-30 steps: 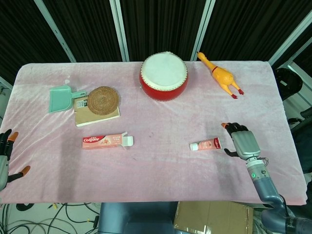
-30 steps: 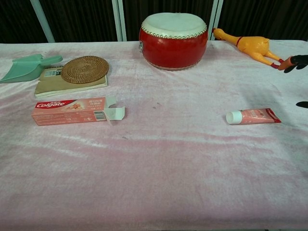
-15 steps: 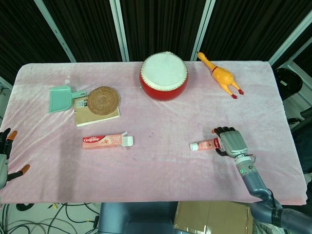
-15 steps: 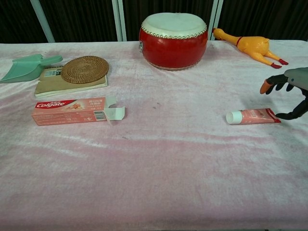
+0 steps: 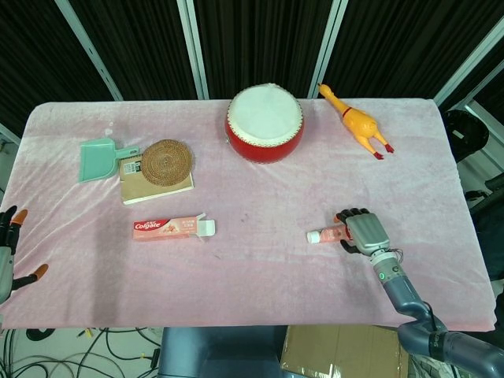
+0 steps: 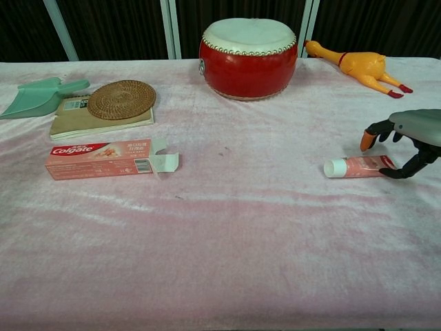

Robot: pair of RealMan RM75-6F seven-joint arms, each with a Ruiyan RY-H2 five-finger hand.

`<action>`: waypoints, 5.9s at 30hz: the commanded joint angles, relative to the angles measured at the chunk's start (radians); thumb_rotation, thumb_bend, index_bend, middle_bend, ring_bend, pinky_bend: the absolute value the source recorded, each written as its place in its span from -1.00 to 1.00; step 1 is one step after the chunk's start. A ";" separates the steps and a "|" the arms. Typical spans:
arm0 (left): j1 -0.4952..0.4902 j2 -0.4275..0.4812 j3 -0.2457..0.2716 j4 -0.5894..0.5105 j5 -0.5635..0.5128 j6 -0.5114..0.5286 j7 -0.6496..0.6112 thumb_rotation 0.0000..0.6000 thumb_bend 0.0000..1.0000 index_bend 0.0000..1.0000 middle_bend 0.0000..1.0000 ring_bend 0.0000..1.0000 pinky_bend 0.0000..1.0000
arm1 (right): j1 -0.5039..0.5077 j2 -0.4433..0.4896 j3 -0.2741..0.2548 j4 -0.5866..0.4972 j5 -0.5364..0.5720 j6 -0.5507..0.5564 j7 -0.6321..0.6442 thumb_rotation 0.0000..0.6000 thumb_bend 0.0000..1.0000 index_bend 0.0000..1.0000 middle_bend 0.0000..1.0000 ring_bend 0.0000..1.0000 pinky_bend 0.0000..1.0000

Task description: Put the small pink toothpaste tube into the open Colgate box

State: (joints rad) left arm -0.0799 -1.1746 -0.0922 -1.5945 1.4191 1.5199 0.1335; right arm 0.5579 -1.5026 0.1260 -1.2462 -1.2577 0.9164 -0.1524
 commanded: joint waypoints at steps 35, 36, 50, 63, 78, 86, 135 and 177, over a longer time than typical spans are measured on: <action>-0.101 0.054 -0.053 -0.158 -0.090 -0.156 0.083 1.00 -1.00 -0.76 -0.95 -0.99 -0.83 | 0.000 0.048 0.021 -0.081 -0.050 0.086 0.027 1.00 -0.20 0.33 0.19 0.05 0.12; -0.126 0.057 -0.067 -0.173 -0.118 -0.190 0.115 1.00 -1.00 -0.73 -0.91 -0.96 -0.78 | -0.001 0.056 0.022 -0.090 -0.049 0.088 0.025 1.00 -0.20 0.33 0.19 0.05 0.12; -0.395 -0.092 -0.155 -0.110 -0.579 -0.439 0.519 1.00 -0.85 -0.58 -0.72 -0.79 -0.54 | -0.011 0.109 0.024 -0.152 -0.054 0.110 0.041 1.00 -0.20 0.33 0.18 0.05 0.12; -0.528 -0.298 -0.120 -0.030 -0.703 -0.473 0.616 1.00 -0.63 -0.52 -0.68 -0.79 -0.54 | -0.017 0.119 0.021 -0.168 -0.053 0.121 0.047 1.00 -0.20 0.33 0.18 0.05 0.12; -0.600 -0.407 -0.110 0.012 -0.763 -0.459 0.624 1.00 -0.33 -0.36 -0.50 -0.65 -0.36 | -0.020 0.136 0.028 -0.171 -0.050 0.130 0.069 1.00 -0.19 0.33 0.18 0.05 0.12; -0.610 -0.419 -0.097 0.023 -0.768 -0.444 0.612 1.00 -0.11 -0.18 -0.33 -0.49 -0.22 | -0.020 0.150 0.030 -0.186 -0.050 0.134 0.067 1.00 -0.18 0.33 0.18 0.05 0.12; -0.699 -0.699 -0.259 0.226 -0.305 -0.438 -0.030 1.00 -0.08 -0.18 -0.33 -0.49 -0.20 | 0.156 0.355 0.113 -0.346 -0.306 0.232 -0.365 1.00 -0.18 0.35 0.19 0.05 0.12; -0.713 -0.686 -0.259 0.136 -0.395 -0.452 0.069 1.00 -0.07 -0.18 -0.34 -0.49 -0.20 | 0.212 0.378 0.068 -0.334 -0.412 0.200 -0.446 1.00 -0.18 0.35 0.19 0.05 0.12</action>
State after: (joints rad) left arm -0.7927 -1.8610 -0.3504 -1.4585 1.0243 1.0683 0.2022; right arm 0.7697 -1.1252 0.1943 -1.5799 -1.6694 1.1163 -0.5987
